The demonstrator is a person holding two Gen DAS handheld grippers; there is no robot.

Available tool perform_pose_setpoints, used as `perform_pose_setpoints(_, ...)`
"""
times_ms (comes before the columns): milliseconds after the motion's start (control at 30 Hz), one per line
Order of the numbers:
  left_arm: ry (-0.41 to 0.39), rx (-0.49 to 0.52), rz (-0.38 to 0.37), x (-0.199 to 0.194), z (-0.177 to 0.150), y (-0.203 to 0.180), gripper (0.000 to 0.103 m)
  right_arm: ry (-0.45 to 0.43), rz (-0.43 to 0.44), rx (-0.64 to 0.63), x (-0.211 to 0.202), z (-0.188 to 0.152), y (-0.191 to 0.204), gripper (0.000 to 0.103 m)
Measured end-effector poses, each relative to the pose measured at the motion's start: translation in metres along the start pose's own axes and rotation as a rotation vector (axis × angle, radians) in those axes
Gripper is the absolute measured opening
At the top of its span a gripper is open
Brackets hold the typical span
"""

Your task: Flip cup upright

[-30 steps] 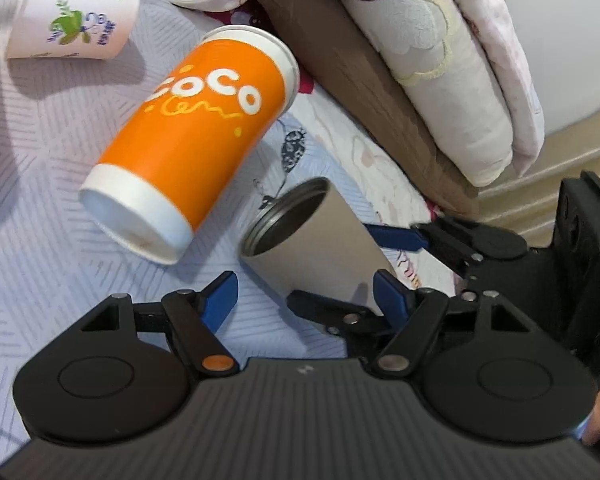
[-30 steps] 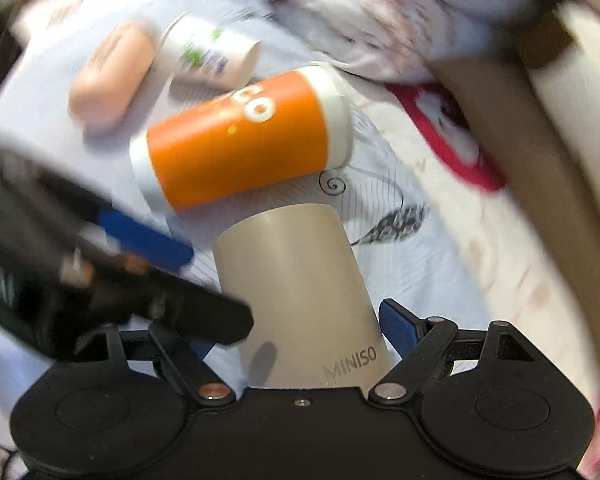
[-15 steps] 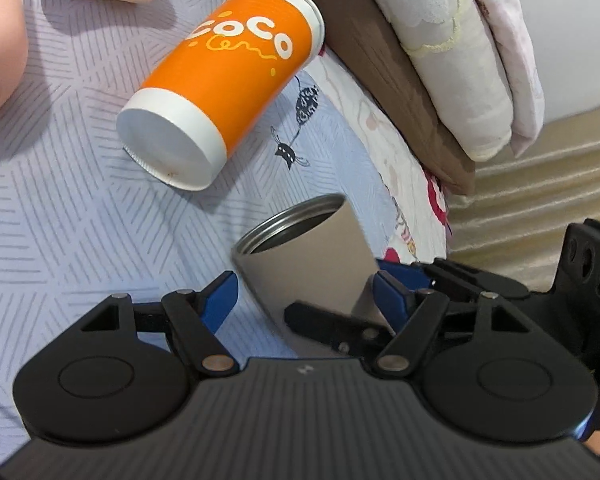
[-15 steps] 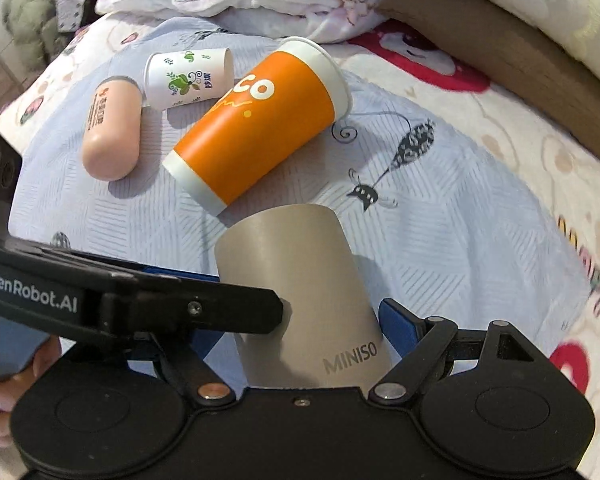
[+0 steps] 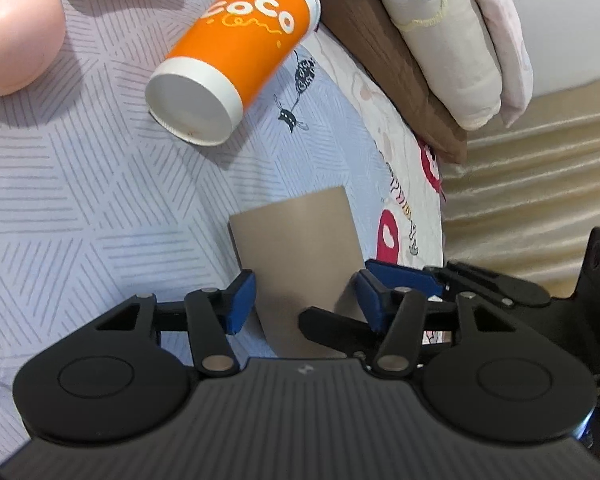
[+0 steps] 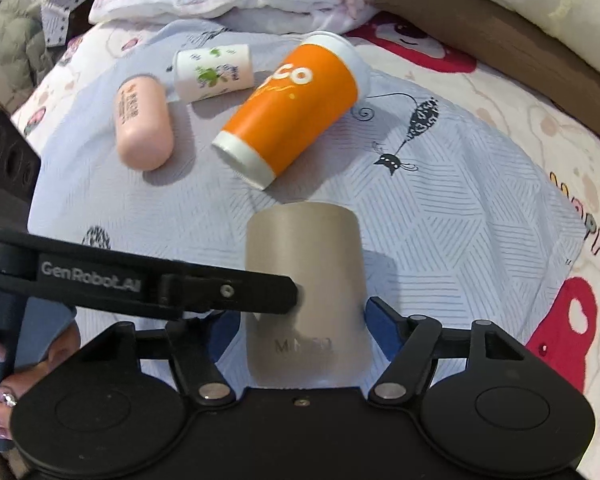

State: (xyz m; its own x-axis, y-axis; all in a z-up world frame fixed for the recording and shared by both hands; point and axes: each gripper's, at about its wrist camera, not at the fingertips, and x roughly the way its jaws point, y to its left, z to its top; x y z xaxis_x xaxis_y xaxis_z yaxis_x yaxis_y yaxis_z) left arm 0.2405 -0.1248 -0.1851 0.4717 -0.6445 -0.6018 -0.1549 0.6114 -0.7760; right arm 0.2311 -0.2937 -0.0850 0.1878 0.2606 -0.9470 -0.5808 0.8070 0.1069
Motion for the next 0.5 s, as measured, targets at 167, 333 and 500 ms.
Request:
perform_pose_setpoints(167, 0.004, 0.008, -0.002, 0.003, -0.001, -0.002, 0.054, 0.038, -0.080, -0.080, 0.007, 0.002, 0.012, 0.075)
perform_pose_setpoints(333, 0.020, -0.010, -0.022, 0.008, 0.004, 0.002, 0.054, 0.067, -0.063, -0.086, 0.009, 0.008, 0.008, 0.076)
perform_pose_setpoints(500, 0.047, -0.005, -0.034, 0.012, 0.011, 0.004, 0.057, 0.106, -0.047, -0.095, 0.021, 0.013, 0.004, 0.081)
